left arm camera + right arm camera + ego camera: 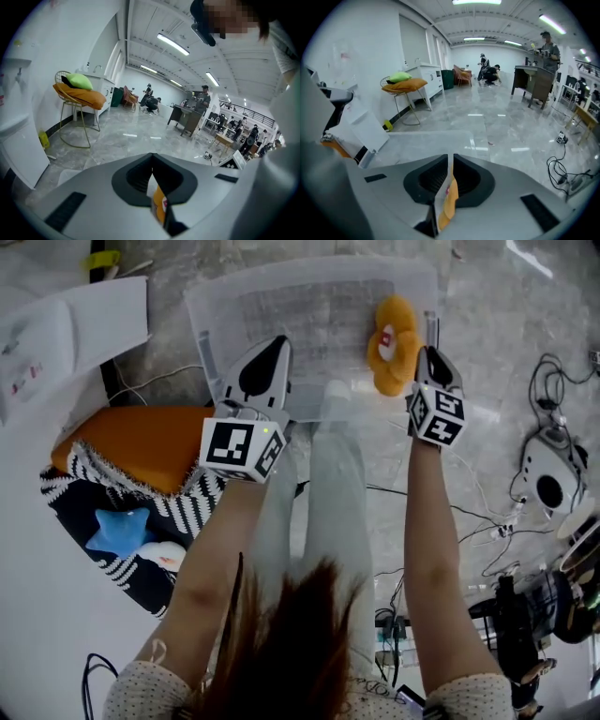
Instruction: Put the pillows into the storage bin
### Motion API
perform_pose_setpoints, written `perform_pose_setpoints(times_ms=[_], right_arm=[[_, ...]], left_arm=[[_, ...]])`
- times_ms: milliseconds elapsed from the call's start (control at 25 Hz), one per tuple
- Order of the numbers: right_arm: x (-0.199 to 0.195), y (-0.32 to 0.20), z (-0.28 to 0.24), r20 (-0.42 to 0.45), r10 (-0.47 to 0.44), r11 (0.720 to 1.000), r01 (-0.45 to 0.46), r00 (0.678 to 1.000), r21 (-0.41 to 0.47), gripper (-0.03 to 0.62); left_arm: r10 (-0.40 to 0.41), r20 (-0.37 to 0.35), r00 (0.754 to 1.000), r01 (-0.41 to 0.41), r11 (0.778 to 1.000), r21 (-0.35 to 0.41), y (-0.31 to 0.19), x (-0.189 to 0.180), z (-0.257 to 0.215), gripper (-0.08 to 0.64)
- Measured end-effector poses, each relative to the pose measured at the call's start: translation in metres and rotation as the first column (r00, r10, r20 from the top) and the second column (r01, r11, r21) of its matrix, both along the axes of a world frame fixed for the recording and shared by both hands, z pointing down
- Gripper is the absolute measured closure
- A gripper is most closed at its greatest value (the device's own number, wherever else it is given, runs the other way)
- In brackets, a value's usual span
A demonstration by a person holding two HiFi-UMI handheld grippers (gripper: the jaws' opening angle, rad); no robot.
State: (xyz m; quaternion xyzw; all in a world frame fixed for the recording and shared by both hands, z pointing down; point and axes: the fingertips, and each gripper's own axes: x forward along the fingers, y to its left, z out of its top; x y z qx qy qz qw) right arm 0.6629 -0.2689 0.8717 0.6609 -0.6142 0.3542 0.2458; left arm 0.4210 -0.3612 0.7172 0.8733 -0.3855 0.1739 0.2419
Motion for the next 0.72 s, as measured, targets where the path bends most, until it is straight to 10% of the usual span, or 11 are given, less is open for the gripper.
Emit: perform_pose_setpoints(times_ms=[360,720], right_arm=[[-0.014,-0.059,-0.231,0.032,-0.091,0.955,0.078,0.995,0.286,0.581],[-0.035,-0.11,-0.472,-0.022,-0.145,0.811,0.132,0.989,0.571,0.581]], left_arm=[[-0.048,-0.028,0.998,0.051,0.992,0.113,-0.036,0.001,-0.131,0.555],[-0.054,-0.076,0.996,0.075,0.951,0.301,-0.068,-0.002,-0.31,0.555]])
